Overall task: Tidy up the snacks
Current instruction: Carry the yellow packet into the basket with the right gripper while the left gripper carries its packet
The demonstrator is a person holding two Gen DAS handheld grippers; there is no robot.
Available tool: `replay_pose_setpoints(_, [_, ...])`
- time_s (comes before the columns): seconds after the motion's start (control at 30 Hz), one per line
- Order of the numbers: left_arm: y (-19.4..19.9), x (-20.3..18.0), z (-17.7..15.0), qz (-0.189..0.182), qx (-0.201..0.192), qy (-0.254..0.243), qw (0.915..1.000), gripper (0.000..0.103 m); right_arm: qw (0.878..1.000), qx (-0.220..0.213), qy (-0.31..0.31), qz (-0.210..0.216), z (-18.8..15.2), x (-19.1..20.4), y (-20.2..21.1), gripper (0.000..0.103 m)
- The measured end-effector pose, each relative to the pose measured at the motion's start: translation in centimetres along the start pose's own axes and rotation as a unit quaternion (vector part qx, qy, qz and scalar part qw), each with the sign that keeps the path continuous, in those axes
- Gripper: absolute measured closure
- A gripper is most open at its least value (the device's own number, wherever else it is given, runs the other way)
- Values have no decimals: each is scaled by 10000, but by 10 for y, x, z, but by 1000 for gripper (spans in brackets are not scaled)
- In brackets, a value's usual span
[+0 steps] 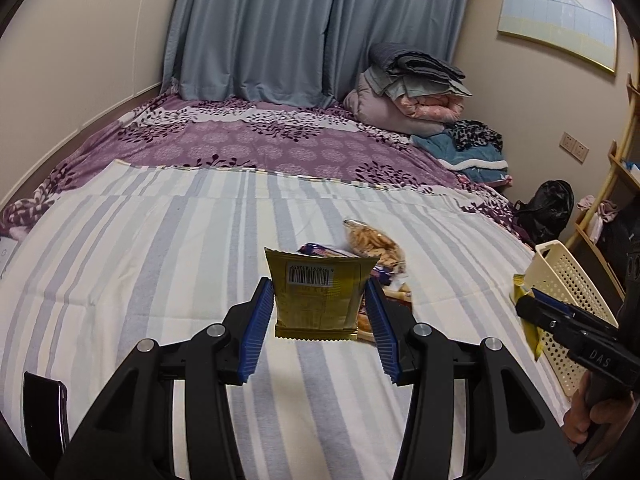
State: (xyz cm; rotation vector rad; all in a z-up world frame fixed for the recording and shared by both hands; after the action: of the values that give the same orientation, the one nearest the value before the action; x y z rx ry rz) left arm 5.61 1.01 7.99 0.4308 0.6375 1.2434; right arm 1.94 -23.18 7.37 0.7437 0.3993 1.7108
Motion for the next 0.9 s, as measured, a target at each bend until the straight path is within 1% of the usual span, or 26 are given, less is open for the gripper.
replay_pose_setpoints(0.3, [5, -58, 7, -251, -29, -486, 9985, 55, 9962, -506, -524, -470, 3, -70, 55, 57])
replay_pose_setpoints(0.5, [6, -95, 9, -421, -22, -733, 9964, 55, 9893, -821, -835, -870, -1, -117, 91, 57])
replay_pose_setpoints(0.53, [5, -104, 8, -504, 1, -764, 9958, 55, 9876, -874, -905, -940, -2, -126, 97, 57])
replay_pose_setpoints(0.67, [3, -128, 8, -662, 41, -898, 9938, 55, 9819, -992, -1083, -1195, -9, -155, 118, 57])
replay_pose_setpoints(0.8, [1, -151, 8, -830, 95, -1025, 9912, 55, 9759, -1028, -1244, -1471, -21, -179, 130, 55])
replay_pose_setpoints(0.9, [0, -168, 7, -890, 118, -1147, 9893, 55, 9701, -1066, -1444, -1634, -31, -199, 137, 54])
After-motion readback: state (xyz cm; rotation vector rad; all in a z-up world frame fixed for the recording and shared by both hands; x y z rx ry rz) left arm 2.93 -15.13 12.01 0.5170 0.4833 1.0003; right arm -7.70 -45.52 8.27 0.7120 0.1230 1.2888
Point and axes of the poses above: each gripper's, at about its wrist camera, not at the fingertips, and y roughly against the way its jaws point, x to its left, z to its top, the point moved 8 cm from there along -y, roughly the way its jaws point, and after that the axes turned 1 degree about x, right-handed, at the moved point
